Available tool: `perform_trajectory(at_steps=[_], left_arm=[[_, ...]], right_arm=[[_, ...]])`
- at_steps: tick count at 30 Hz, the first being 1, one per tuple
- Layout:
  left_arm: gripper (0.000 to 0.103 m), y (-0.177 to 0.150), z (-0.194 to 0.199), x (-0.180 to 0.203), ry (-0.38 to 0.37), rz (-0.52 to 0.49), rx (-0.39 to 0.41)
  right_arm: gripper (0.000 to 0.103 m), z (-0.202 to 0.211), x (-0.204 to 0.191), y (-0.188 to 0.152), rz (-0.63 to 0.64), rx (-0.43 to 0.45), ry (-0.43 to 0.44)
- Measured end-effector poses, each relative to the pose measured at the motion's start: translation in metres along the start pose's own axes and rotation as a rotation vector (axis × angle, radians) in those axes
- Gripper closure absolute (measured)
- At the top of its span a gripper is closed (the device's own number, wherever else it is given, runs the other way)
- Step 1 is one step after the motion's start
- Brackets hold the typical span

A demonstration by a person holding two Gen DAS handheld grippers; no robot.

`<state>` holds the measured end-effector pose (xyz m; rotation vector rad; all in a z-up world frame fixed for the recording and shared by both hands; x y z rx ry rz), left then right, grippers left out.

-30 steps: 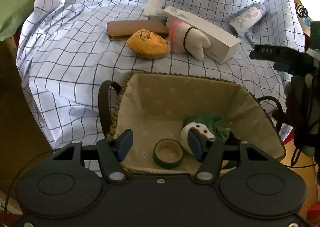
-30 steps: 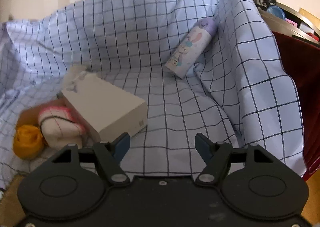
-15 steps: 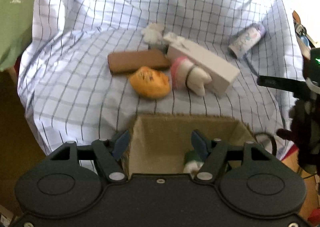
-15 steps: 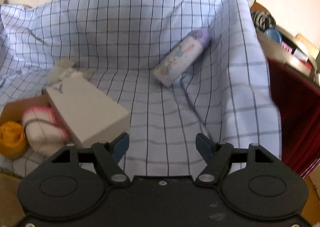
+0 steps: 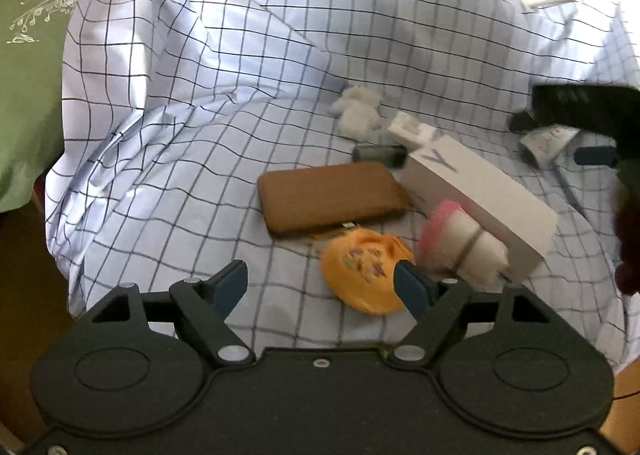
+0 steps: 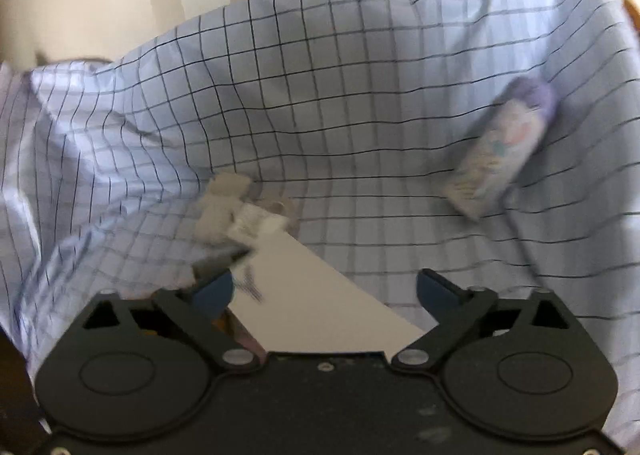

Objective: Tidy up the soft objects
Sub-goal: 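Move the left gripper toward the white teddy bear while the right gripper approaches the gauze pack, then close the left gripper on the white teddy bear while the right gripper grasps the white gauze pack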

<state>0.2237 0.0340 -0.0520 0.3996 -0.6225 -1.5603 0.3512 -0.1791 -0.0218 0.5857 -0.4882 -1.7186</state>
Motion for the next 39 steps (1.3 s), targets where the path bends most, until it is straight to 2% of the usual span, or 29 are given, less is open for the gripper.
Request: perform_trajectory(at_steps=[3,7,10,17,22,25,29,34,39], left_arm=[[0.027,0.009,-0.008,-0.009,0.007,0.007,0.0],[0.027,0.018,-0.017,-0.017,0.02,0.009,0.002],[0.027,0.025,-0.023,-0.022,0.028,0.009,0.002],[0.027,0.036,-0.035,-0.033,0.05,0.004,0.003],[0.027,0.045,-0.042,-0.033,0.066,-0.01,0.0],[0.026,0.054,-0.046,-0.03,0.067,-0.02,0.002],[0.026,0.07,-0.056,-0.025,0.063,-0.021,-0.001],[0.026,0.096,-0.074,-0.013,0.047,-0.01,-0.02],[0.026,0.123,-0.101,0.005,0.021,0.014,-0.07]], right_arm=[[0.001,-0.033,-0.016,0.022,0.015,-0.037,-0.054],[0.002,-0.075,-0.037,0.04,0.035,-0.106,-0.048],[0.004,-0.102,-0.051,0.046,0.02,-0.151,-0.028],[0.014,-0.152,-0.067,0.052,0.003,-0.235,-0.061],[0.04,-0.17,-0.064,0.049,0.007,-0.282,-0.047],[0.049,-0.167,-0.059,0.052,0.003,-0.264,-0.014],[0.052,-0.147,-0.037,0.053,-0.057,-0.198,0.045],[0.054,-0.132,-0.004,0.044,-0.093,-0.076,-0.016],[0.057,-0.139,0.024,0.029,-0.144,-0.049,-0.024]])
Point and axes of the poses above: each gripper's, at about its wrist camera, not at the fingertips, and z roughly against the way its jaws point, x to its right, y to its top, the point moved 6 cm from there along -z, roughly the way its jaws point, and after that the axes turned 7 degrees about -x, right-handed, at the moved point
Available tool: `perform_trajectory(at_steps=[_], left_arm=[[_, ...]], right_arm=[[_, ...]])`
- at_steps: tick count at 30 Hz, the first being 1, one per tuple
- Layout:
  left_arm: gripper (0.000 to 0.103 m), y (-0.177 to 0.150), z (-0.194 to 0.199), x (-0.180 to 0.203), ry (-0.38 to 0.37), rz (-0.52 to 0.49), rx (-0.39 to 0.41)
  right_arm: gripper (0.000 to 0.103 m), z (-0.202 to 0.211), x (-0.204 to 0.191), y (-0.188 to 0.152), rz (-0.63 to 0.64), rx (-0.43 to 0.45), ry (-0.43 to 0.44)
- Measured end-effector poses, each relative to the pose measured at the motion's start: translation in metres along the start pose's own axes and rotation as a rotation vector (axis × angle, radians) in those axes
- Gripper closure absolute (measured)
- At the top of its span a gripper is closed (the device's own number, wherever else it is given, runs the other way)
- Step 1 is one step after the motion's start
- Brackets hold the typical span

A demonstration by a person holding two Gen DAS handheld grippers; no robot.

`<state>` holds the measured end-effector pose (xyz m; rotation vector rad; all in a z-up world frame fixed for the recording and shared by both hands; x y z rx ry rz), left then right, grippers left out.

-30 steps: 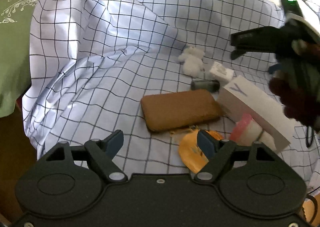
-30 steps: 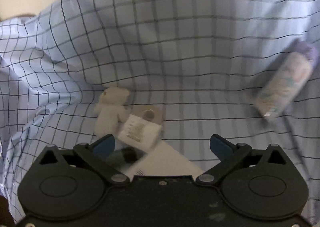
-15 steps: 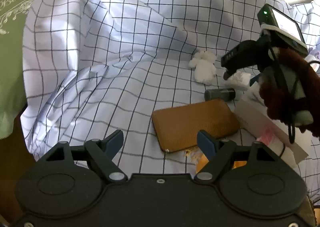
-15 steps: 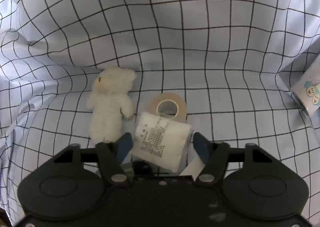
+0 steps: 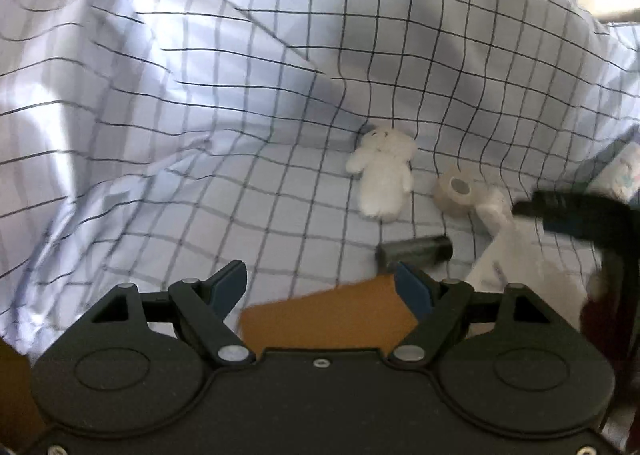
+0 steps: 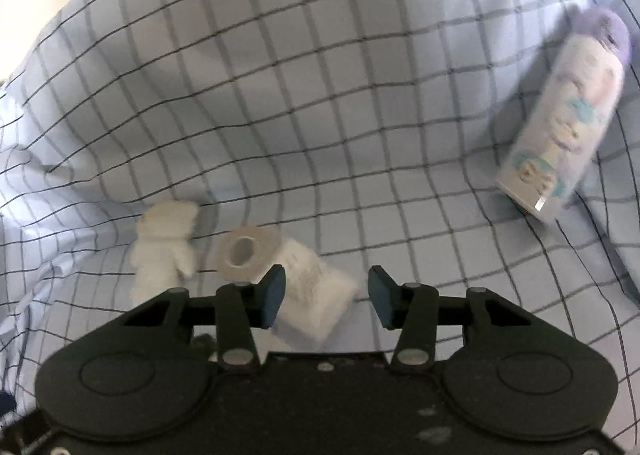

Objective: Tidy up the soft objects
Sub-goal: 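Close the left gripper on the white teddy bear while the right gripper grasps the white gauze pack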

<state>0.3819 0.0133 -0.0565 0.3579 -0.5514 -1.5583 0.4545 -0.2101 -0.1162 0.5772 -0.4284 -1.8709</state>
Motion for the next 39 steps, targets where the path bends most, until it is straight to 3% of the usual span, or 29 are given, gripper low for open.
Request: perform_trajectory(at_steps=[4,7,16,22,28,31,35,37,39], left_arm=[[0.026,0.027,-0.026,0.018,-0.007,0.014,-0.042],[0.026,0.041,-0.045,0.032,0.002,0.007,-0.071],[0.026,0.061,-0.111,0.062,0.069,-0.044,-0.157],[0.026,0.062,-0.127,0.036,0.19,-0.034,-0.191],[0.027,0.069,-0.124,-0.015,0.312,0.093,-0.191],[0.027,0.069,-0.113,-0.017,0.285,0.109,-0.168],[0.024,0.075,-0.094,0.004,0.201,0.061,-0.083],[0.014,0.08,-0.093,0.017,0.174,0.016,-0.059],[0.012,0.086,-0.097,0.03,0.16,-0.021,-0.045]], right_arm=[[0.059,-0.006,0.011,0.0,-0.071,-0.017,0.031],[0.059,-0.008,0.014,-0.001,-0.086,-0.029,0.007],[0.059,-0.012,0.022,-0.001,-0.111,-0.04,0.006],[0.059,-0.009,0.016,-0.001,-0.09,-0.024,0.0],[0.059,-0.009,0.015,-0.001,-0.103,-0.03,0.016],[0.058,-0.01,0.017,0.0,-0.108,-0.031,0.018],[0.058,-0.01,0.016,0.0,-0.109,-0.03,0.02],[0.058,-0.01,0.017,-0.001,-0.111,-0.031,0.02],[0.058,-0.011,0.017,-0.001,-0.117,-0.033,0.021]])
Point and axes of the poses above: each gripper's, at about its wrist camera, not at the fingertips, and z roughly against the way its jaws point, x to its right, y to its top, the point moved 6 cm from there along -z, roughly the way its jaws point, and after that the axes turned 7 degrees about -x, right-handed, at the moved point
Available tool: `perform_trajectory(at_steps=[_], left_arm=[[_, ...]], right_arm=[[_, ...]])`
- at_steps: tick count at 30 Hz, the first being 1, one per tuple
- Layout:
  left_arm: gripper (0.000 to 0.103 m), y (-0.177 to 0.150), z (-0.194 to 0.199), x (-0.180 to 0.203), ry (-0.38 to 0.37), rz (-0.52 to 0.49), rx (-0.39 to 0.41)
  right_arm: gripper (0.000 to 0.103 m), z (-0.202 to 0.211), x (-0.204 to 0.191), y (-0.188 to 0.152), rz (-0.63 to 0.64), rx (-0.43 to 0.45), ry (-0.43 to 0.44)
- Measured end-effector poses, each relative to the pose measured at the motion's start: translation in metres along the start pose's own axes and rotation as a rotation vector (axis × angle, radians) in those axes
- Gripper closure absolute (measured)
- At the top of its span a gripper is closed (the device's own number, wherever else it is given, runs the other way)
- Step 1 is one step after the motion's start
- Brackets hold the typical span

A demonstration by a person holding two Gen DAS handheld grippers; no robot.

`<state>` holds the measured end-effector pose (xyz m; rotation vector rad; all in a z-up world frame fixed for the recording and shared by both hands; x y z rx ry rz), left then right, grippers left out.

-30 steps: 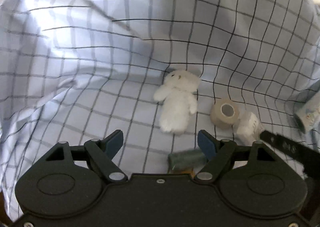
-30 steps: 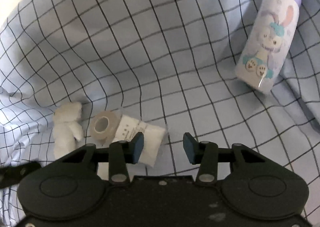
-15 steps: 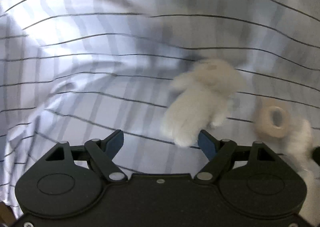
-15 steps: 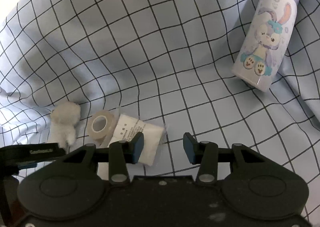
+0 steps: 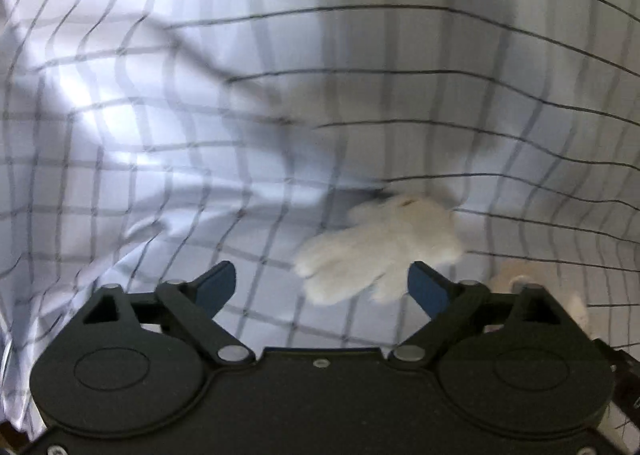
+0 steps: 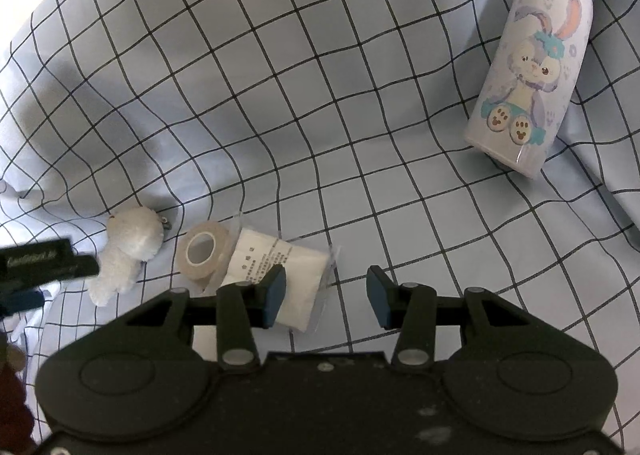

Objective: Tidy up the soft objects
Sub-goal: 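Close the left gripper on the white teddy bear while the right gripper grasps the white gauze pack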

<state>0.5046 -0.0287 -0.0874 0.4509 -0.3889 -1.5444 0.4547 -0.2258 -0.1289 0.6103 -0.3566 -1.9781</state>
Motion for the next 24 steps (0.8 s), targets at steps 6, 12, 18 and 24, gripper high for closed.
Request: perform_trajectory(at_steps=[6,12,18,24], left_arm=[[0.011,0.01,-0.026,0.025,0.01,-0.094,-0.017],[0.011,0.017,-0.046,0.039,-0.016,-0.176,-0.016],[0.014,0.018,-0.06,0.052,-0.04,-0.221,-0.028],[0.044,0.014,-0.058,0.047,-0.115,-0.171,-0.032]], right_arm=[[0.057,-0.001,0.001,0.0,-0.017,-0.008,0.011],[0.056,-0.002,0.002,0.0,-0.027,-0.012,0.013],[0.056,-0.002,0.001,0.0,-0.021,-0.007,0.005],[0.056,-0.001,0.0,0.0,-0.014,-0.003,-0.002]])
Point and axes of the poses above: each gripper's, at about its wrist camera, not at the fingertips, and z roughly against the way its jaws point, x to its right, y to its top, the point moved 6 cm from there along -z, roughly the way its jaws point, and after that the axes turned 7 degrees about -x, right-handed, at the moved point
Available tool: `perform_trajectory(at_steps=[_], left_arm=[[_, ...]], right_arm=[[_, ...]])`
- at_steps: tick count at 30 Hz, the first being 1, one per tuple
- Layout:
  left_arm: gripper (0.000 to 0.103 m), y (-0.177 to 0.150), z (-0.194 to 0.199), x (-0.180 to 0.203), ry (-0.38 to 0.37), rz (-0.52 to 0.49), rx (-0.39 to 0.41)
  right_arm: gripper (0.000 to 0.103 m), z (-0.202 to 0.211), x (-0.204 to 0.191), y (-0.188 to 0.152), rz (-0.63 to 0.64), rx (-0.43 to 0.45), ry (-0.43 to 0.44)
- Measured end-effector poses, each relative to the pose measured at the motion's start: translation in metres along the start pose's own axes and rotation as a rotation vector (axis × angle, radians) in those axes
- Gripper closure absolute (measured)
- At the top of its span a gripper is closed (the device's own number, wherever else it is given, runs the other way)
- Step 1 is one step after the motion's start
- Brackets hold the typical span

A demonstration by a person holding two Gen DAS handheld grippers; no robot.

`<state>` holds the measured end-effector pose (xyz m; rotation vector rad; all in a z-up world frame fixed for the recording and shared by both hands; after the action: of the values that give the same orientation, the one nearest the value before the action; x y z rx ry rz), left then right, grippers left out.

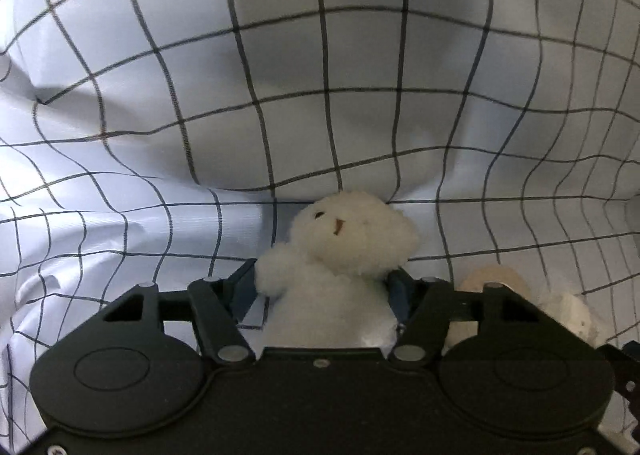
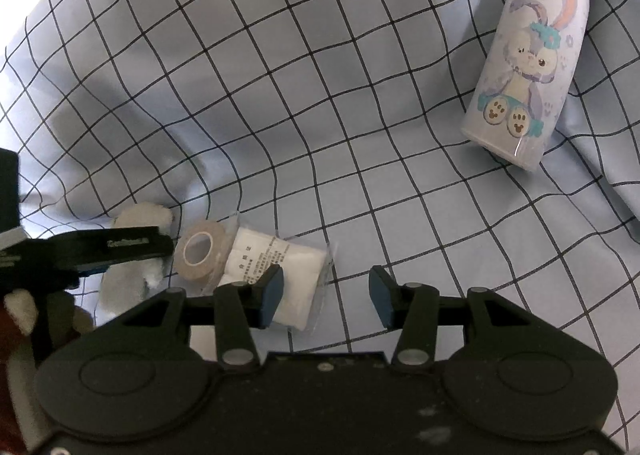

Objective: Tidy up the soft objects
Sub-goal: 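Close the left gripper on the white teddy bear while the right gripper grasps the white gauze pack, then carry the teddy bear with the left gripper while the right gripper carries the gauze pack to the basket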

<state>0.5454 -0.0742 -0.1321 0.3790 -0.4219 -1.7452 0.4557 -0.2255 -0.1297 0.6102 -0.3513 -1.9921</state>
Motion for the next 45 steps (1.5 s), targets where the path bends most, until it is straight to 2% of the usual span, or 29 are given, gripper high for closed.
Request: perform_trajectory(at_steps=[5,8,14,16,21,26,29,32,33,35,36,40,45], left_arm=[[0.044,-0.013,0.023,-0.014,-0.008,0.035,0.03],[0.044,-0.023,0.038,-0.022,0.032,0.032,0.046],[0.044,-0.046,0.064,-0.043,0.029,0.086,0.033],[0.044,-0.05,0.071,-0.049,0.021,0.106,0.033],[0.044,-0.057,0.088,-0.055,0.041,0.106,0.064],[0.044,-0.071,0.099,-0.059,0.009,0.128,0.069],[0.043,-0.079,0.103,-0.058,0.009,0.125,0.083],[0.043,-0.088,0.109,-0.057,0.007,0.119,0.091],[0.043,-0.09,0.111,-0.057,0.004,0.119,0.092],[0.043,-0.094,0.114,-0.055,-0.002,0.12,0.096],[0.043,-0.096,0.116,-0.055,-0.004,0.121,0.098],[0.043,-0.104,0.127,-0.051,-0.019,0.124,0.106],[0.043,-0.115,0.149,-0.042,-0.033,0.12,0.127]], right_arm=[[0.054,0.001,0.002,0.001,-0.007,0.002,0.0],[0.052,0.001,0.003,0.002,-0.013,-0.005,0.004],[0.032,0.001,-0.006,0.004,0.03,-0.02,0.021],[0.019,-0.001,-0.01,0.006,0.047,-0.042,0.034],[0.015,-0.015,-0.023,0.015,0.074,-0.133,0.003],[0.015,-0.037,-0.04,0.023,0.068,-0.223,-0.005],[0.013,-0.045,-0.048,0.024,0.076,-0.236,-0.024],[0.022,-0.045,-0.056,0.025,0.1,-0.228,-0.034],[0.026,-0.044,-0.057,0.025,0.1,-0.227,-0.032],[0.042,-0.043,-0.058,0.026,0.097,-0.231,-0.025],[0.042,-0.043,-0.057,0.026,0.102,-0.231,-0.04],[0.044,-0.036,-0.052,0.026,0.125,-0.189,-0.074],[0.044,0.007,-0.039,0.032,0.135,-0.07,-0.058]])
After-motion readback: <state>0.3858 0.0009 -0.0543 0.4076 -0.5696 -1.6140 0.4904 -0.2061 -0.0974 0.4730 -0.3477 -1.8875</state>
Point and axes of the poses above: each gripper's, at about its wrist camera, not at the fingertips, and z roughly against the way its jaws point, x to its right, y to its top, the point moved 6 cm from there along -z, roughly the way its jaws point, and after that the axes turned 7 degrees about -x, right-handed, at the moved point
